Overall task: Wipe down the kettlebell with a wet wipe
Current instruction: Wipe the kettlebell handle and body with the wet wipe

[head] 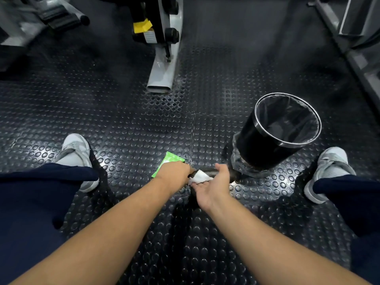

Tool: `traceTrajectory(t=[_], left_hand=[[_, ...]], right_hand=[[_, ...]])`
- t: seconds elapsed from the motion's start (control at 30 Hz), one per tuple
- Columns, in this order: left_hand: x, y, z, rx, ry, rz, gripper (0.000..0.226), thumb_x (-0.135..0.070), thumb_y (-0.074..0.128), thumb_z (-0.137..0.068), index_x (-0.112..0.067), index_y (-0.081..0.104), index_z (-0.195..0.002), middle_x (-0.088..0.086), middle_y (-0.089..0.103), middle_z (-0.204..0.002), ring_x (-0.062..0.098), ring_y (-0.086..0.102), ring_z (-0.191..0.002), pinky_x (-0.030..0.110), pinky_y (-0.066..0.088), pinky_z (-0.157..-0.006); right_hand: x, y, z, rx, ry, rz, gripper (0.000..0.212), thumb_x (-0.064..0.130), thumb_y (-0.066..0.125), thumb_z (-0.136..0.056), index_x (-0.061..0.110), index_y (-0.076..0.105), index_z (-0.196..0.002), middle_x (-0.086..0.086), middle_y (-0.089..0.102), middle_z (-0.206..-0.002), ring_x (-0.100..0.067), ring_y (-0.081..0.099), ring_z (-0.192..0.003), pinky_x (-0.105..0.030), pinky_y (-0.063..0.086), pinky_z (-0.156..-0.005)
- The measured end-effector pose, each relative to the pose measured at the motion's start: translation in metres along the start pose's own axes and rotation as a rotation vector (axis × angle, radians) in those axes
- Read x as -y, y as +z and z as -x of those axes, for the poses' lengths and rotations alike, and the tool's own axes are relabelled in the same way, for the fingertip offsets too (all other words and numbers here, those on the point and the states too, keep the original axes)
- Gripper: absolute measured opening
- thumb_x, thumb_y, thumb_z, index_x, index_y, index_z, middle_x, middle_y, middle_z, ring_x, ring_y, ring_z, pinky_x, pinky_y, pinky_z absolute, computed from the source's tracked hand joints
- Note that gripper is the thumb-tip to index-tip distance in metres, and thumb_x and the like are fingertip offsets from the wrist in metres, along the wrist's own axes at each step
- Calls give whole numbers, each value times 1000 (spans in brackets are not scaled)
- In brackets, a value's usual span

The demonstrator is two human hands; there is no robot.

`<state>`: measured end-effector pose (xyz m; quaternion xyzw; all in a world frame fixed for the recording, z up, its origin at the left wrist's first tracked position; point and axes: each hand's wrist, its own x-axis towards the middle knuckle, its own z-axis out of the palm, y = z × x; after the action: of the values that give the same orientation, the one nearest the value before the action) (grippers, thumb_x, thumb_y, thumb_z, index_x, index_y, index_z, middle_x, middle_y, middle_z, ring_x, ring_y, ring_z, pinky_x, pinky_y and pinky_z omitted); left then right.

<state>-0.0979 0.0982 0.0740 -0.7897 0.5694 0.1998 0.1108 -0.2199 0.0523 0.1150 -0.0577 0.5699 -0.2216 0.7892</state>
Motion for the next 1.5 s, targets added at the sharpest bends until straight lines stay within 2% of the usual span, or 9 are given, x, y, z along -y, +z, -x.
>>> traceTrajectory(t=[0.27, 0.47, 0.57, 0.7, 0.77, 0.9, 1.1, 1.33, 1.5], left_hand=[[0, -7, -3, 116, -3, 63, 27, -44, 63, -99, -22, 67, -114, -2, 70, -95, 21, 67, -87, 29, 44, -68], [-3, 0, 4, -24, -8, -50, 21, -14, 57, -96, -26, 66, -111, 0, 68, -92, 24, 58, -75, 31, 44, -64], [0, 1, 2, 6, -6, 19, 20, -36, 62, -100, -23, 66, -115, 0, 69, -96, 24, 67, -87, 32, 47, -67], [0, -2, -2, 57, 1, 78, 25, -44, 63, -98, -22, 67, -109, -3, 69, -90, 21, 66, -84, 29, 42, -66], [-2, -3, -1, 50, -6, 67, 23, -42, 64, -98, -21, 67, -108, -3, 65, -87, 21, 64, -82, 29, 41, -65], [-3, 6, 0, -54, -12, -45, 16, -20, 58, -99, -23, 67, -112, -4, 55, -81, 24, 55, -73, 31, 42, -62], [0, 3, -1, 34, -9, 52, 24, -42, 65, -97, -22, 66, -109, -3, 62, -86, 24, 68, -89, 30, 39, -64], [-5, 2, -1, -20, -27, -48, 12, -16, 61, -92, -25, 65, -99, -6, 51, -71, 25, 68, -81, 29, 43, -63], [-2, -3, 1, 5, -37, 18, 11, -29, 64, -97, -24, 70, -104, -3, 68, -85, 24, 68, -81, 31, 49, -67]], right_hand=[[45, -2, 3, -68, -13, -107, 38, 34, 52, -98, 5, 48, -122, -20, 47, -148, -39, 49, -136, -54, 38, -116], [6, 10, 3, 14, 64, 35, 59, 42, 59, -88, 2, 52, -131, -16, 63, -112, -34, 65, -99, -40, 51, -88], [31, 7, 9, -8, 96, -31, 57, 41, 56, -93, 8, 43, -138, -19, 49, -139, -44, 54, -129, -54, 40, -113], [58, 3, 11, -129, 26, -119, 58, 38, 54, -97, 10, 43, -147, -12, 43, -153, -36, 45, -141, -54, 33, -120], [46, 7, 8, -77, 18, -76, 63, 41, 59, -91, 8, 45, -142, -9, 53, -141, -31, 54, -134, -50, 40, -115], [11, 6, -4, 27, 82, 54, 61, 46, 68, -83, 5, 50, -125, -16, 62, -113, -34, 64, -94, -39, 54, -73], [45, -3, -6, -23, 55, -25, 35, 42, 59, -94, 10, 55, -106, -11, 55, -117, -37, 60, -110, -54, 44, -110], [11, 8, -4, 114, 145, 144, 52, 49, 68, -84, 3, 56, -105, -13, 66, -107, -29, 56, -93, -31, 45, -64], [38, 2, -5, 116, 226, 2, 70, 51, 70, -85, 5, 46, -133, -28, 53, -134, -52, 58, -119, -65, 46, -100]])
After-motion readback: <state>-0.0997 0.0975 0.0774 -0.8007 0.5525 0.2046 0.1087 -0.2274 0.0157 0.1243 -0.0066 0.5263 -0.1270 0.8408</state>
